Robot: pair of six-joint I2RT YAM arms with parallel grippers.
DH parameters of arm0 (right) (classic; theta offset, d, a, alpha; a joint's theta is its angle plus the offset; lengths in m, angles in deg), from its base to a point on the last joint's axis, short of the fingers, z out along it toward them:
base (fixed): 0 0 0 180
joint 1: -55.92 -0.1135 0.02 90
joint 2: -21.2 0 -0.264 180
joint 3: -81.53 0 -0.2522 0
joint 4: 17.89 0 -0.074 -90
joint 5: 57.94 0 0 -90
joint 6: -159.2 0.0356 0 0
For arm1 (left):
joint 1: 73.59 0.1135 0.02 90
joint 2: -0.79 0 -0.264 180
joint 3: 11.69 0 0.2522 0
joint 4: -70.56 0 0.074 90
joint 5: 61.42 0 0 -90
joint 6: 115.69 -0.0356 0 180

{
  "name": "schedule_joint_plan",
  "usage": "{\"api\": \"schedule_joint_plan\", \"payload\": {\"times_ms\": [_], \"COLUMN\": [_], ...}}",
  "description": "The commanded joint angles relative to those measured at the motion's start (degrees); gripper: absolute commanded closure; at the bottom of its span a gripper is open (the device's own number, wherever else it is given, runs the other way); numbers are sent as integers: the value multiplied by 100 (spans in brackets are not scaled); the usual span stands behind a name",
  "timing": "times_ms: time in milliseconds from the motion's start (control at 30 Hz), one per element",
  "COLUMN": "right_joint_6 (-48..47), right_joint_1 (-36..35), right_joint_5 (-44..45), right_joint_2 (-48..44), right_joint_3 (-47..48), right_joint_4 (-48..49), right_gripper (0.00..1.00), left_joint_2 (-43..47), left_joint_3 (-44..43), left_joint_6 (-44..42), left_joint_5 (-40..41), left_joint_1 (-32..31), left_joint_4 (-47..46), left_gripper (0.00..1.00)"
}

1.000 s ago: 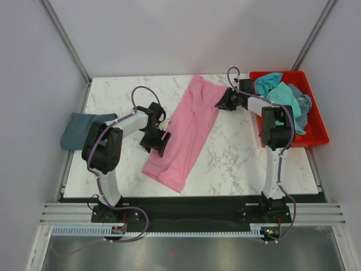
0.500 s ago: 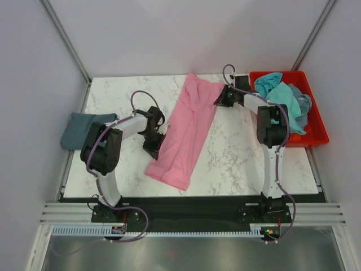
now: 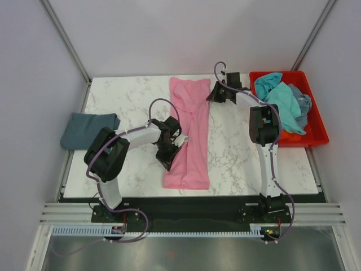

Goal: Fold and stack the t-shirts
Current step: Fold the tshirt

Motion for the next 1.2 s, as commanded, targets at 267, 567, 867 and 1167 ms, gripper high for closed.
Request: {"api": "schedule_joint_plan", "payload": {"times_ms": [267,567,867,1167], "right_joint_6": [-280,194,1891,1382], "right_joint_1": [189,726,691,445], "right_joint_5": [86,-1249,-2437,-2113], "right_joint_2": [-545,-3084,-5272,-6532], "right_joint_3": [-298,-2793,-6755,-8369], "right_joint_4": [217,103,69,-740], "right_gripper": [43,37,39,41], "left_joint_2": [726,1492,2063,2547], "left_joint_3": [-459,-592,599,2307], "left_joint_6": [-124,489,2333,3293], "left_joint_5": [635,145,-1742,-2290], "left_joint_1": [-104,423,1188,1303], "left_joint_4": [580,502,-429,-1660], "left_gripper": [14,12,9,19]}}
